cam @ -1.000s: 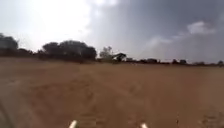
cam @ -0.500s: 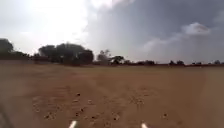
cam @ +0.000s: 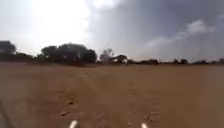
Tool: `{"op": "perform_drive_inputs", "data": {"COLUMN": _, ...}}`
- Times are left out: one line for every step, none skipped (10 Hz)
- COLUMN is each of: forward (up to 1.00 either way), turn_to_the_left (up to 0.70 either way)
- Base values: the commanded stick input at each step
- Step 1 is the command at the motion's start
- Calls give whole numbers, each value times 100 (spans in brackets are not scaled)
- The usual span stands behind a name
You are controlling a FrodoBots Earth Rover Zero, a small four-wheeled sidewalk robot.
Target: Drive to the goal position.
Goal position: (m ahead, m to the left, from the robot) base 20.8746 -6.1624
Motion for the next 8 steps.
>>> {"op": "perform_drive_inputs", "data": {"forward": 100, "turn_to_the_left": -5}}
{"op": "perform_drive_inputs", "data": {"forward": 100, "turn_to_the_left": 0}}
{"op": "perform_drive_inputs", "data": {"forward": 100, "turn_to_the_left": 0}}
{"op": "perform_drive_inputs", "data": {"forward": 100, "turn_to_the_left": 0}}
{"op": "perform_drive_inputs", "data": {"forward": 100, "turn_to_the_left": 0}}
{"op": "perform_drive_inputs", "data": {"forward": 100, "turn_to_the_left": -1}}
{"op": "perform_drive_inputs", "data": {"forward": 100, "turn_to_the_left": -14}}
{"op": "perform_drive_inputs", "data": {"forward": 100, "turn_to_the_left": -27}}
